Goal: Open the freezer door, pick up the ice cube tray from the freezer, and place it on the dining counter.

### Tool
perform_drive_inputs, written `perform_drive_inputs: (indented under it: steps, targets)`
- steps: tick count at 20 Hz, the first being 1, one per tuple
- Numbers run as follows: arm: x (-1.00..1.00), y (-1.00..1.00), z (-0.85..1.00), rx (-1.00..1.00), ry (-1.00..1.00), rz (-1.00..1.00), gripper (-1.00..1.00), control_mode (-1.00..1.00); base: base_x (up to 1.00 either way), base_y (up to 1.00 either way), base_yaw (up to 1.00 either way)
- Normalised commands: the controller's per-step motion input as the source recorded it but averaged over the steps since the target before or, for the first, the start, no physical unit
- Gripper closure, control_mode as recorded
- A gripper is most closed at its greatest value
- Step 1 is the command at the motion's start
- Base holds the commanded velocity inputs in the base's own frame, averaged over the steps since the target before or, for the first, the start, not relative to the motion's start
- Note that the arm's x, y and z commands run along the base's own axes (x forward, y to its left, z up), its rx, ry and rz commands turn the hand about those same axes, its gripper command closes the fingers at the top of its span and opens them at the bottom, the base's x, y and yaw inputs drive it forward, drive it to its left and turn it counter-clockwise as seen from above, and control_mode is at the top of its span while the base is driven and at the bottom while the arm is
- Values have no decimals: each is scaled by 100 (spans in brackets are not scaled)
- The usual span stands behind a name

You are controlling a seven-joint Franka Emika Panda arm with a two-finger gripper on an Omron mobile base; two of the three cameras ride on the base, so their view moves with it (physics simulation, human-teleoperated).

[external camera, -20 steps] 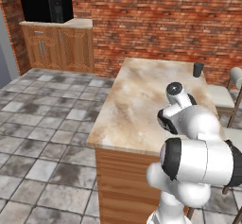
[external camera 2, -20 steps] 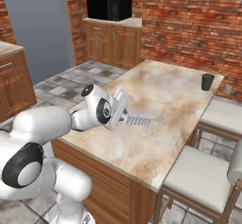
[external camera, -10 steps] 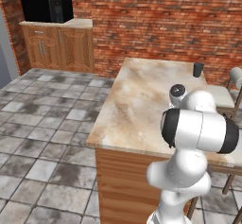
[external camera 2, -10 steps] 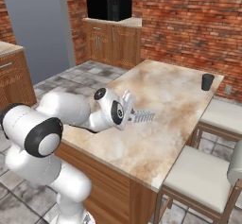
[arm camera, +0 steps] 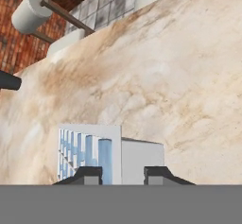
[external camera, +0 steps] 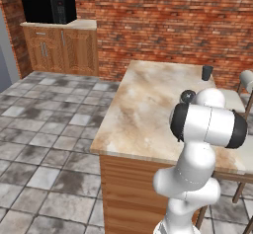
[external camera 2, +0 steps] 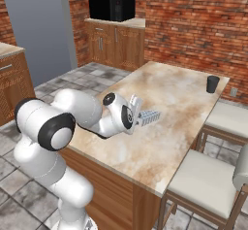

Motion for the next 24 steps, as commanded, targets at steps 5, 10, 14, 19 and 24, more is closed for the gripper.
perform_drive_inputs:
  steps: [5,10,14,19,24]
  targets:
    - [0,0,0,0,0,0,100,-100,0,0,0]
    - [0,0,0,0,0,0,100,-100,0,0,0]
    - [0,0,0,0,0,0,-100,-100,0,0,0]
    - [0,0,0,0,1,0,-100,-100,0,0,0]
    - [0,-2,0,0,1,0,-100,-100,0,0,0]
